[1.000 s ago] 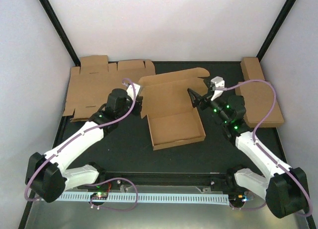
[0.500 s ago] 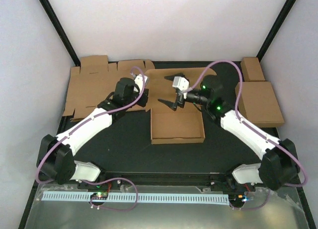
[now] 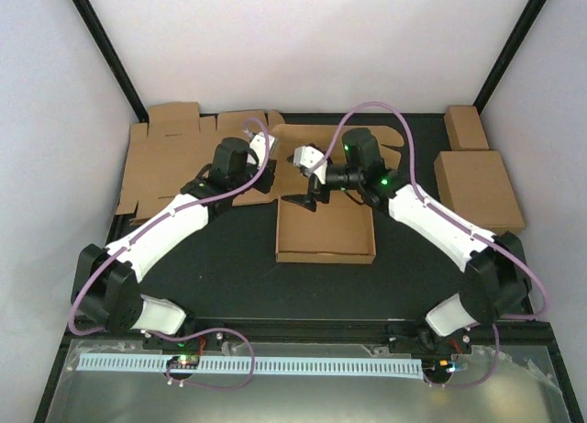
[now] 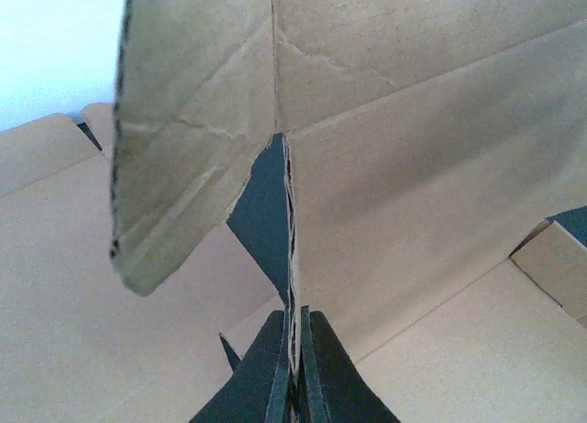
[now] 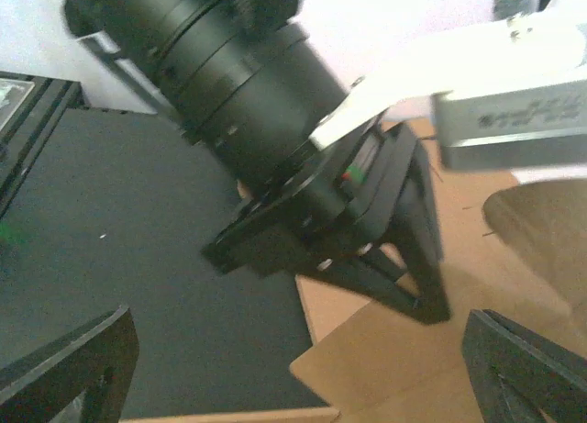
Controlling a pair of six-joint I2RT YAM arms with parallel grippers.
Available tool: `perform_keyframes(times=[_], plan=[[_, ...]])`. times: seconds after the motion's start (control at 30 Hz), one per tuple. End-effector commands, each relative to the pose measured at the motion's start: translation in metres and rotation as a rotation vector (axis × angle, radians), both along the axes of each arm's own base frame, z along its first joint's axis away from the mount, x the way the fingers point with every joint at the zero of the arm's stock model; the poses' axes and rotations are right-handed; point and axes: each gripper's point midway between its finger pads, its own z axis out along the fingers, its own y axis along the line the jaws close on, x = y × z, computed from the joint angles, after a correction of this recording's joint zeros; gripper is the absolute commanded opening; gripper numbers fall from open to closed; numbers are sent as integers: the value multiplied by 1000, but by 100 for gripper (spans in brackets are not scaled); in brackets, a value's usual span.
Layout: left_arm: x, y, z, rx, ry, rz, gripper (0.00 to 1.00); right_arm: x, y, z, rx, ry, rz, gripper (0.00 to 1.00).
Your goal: Fold the paper box
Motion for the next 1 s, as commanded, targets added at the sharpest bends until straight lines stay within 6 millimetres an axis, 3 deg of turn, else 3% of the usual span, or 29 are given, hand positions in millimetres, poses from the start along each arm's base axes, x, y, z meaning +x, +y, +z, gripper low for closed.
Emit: perform_keyframes(times=[0.0,0.17,0.5,0.73,0.8,0.97], plan=[[0,-3,16,-7,-32,-32,2,-22,-12,16,53,-98,18,100],[-6,-4,10,-30,-9,-41,2,-34,-19,13,48,-97,5,100],[-20,3,5,-53,9,-25,2,-62,-10,-19,33,-123,5,100],[-26,6,0,-50,25,-26,2,-52,-2,-30,-4,-89,-18,100],[-30,9,9,-60,4,-24,2,-50,0,-31,-12,-83,-15,100],[-33,11,12,-60,-2,-20,2,-59,-3,-24,26,-170,1,100]])
